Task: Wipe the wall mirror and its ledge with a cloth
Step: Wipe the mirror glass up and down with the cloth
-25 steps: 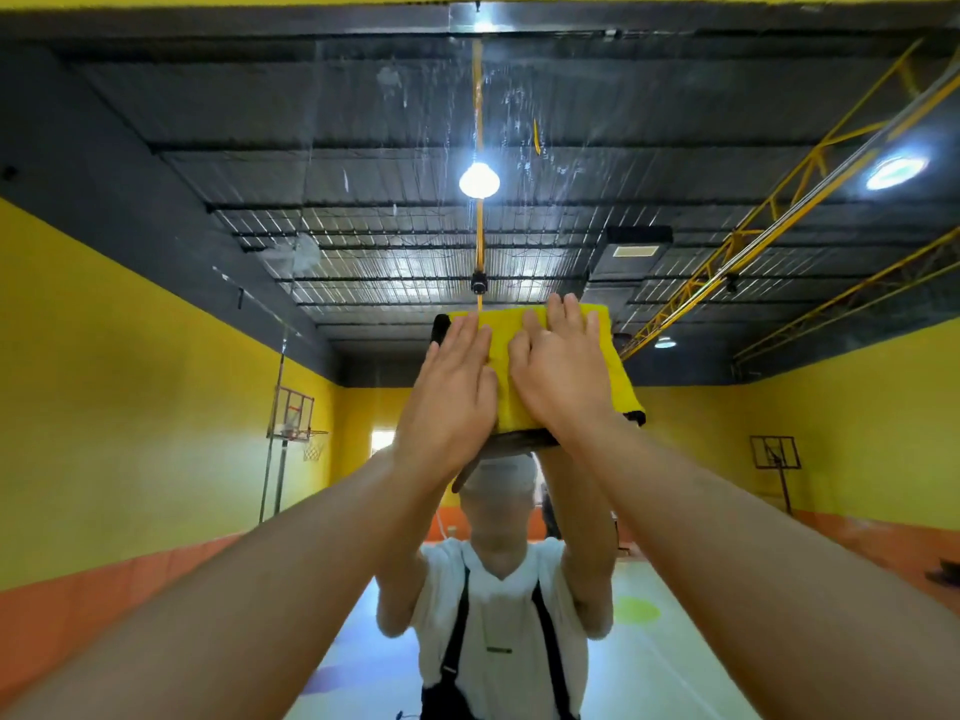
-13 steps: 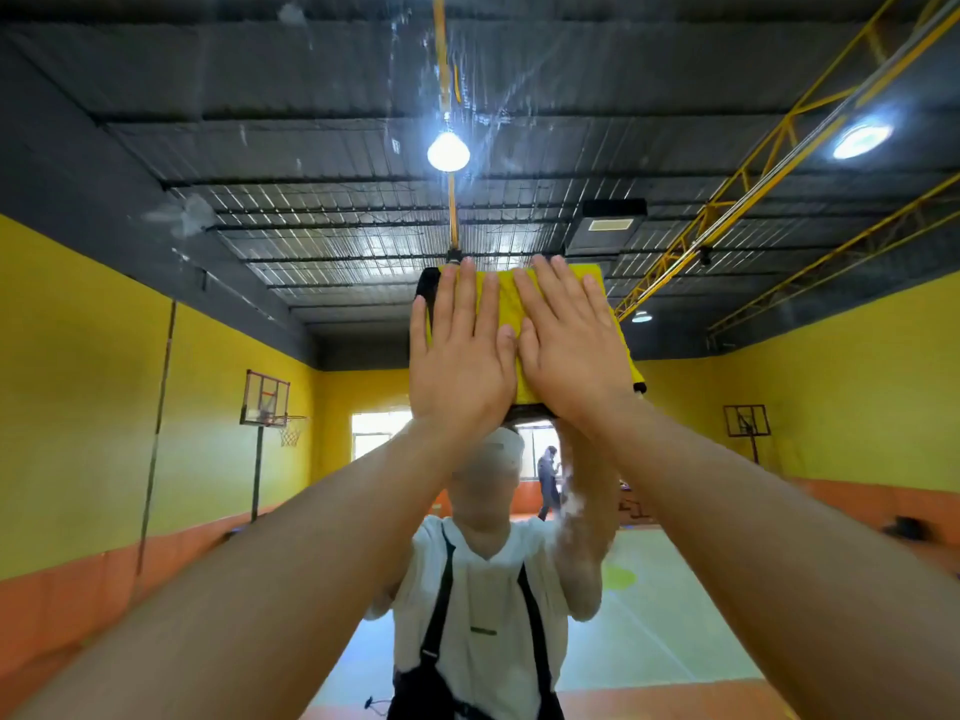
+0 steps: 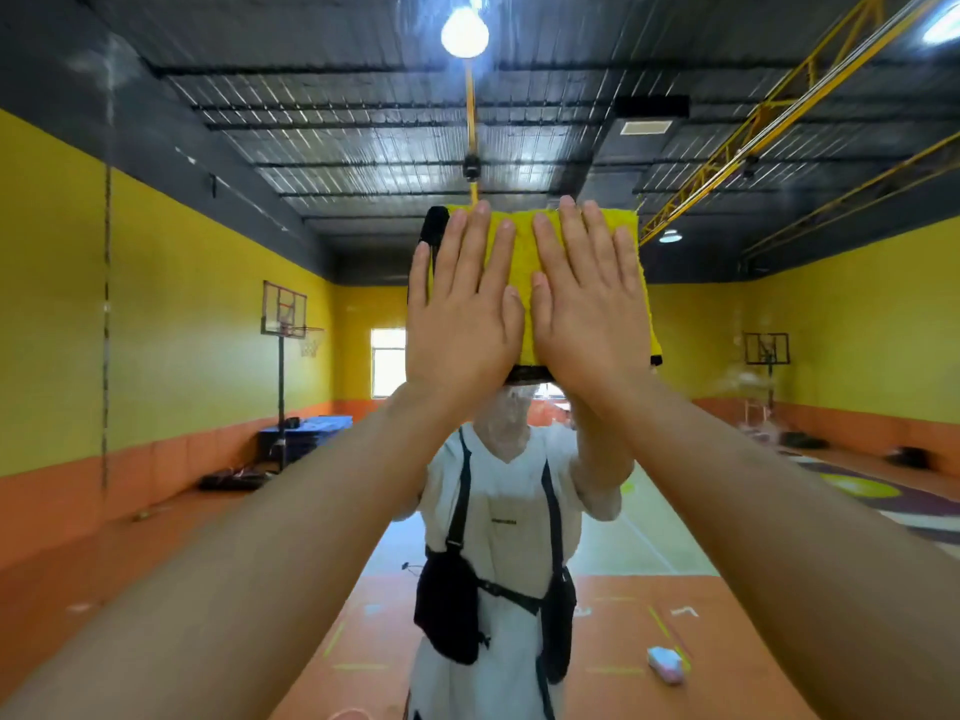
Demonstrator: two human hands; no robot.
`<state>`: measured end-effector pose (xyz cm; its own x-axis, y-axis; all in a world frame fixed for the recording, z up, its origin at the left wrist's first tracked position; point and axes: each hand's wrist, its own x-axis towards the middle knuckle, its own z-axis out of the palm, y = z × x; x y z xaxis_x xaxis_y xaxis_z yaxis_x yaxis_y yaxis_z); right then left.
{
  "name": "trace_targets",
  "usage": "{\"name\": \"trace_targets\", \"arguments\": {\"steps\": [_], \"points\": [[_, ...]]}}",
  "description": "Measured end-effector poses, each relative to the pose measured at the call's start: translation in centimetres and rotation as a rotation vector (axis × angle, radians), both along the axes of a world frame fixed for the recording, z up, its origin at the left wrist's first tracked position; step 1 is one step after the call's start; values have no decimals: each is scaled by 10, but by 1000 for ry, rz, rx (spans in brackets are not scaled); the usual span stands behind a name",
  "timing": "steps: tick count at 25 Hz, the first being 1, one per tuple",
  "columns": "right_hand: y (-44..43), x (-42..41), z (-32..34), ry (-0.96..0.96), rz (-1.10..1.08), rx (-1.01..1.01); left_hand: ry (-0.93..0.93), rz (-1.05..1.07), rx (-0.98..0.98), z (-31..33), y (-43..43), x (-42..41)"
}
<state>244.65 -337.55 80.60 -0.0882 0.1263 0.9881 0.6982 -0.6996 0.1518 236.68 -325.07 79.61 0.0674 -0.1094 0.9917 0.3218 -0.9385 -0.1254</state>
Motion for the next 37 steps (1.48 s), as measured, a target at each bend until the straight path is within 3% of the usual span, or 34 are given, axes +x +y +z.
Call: {"name": "trace_targets", "arguments": {"steps": [8, 18, 27, 37], "points": [[-5, -4, -58, 11, 15, -52, 12, 5, -6, -65, -2, -3], [-7, -8, -170, 51, 80, -64, 130, -39, 31, -168, 3, -15], [-6, -15, -268, 90, 53, -113, 130, -73, 56, -268, 7, -19], [-14, -11, -433, 116, 58, -221, 220, -91, -27, -436, -2, -19]]}}
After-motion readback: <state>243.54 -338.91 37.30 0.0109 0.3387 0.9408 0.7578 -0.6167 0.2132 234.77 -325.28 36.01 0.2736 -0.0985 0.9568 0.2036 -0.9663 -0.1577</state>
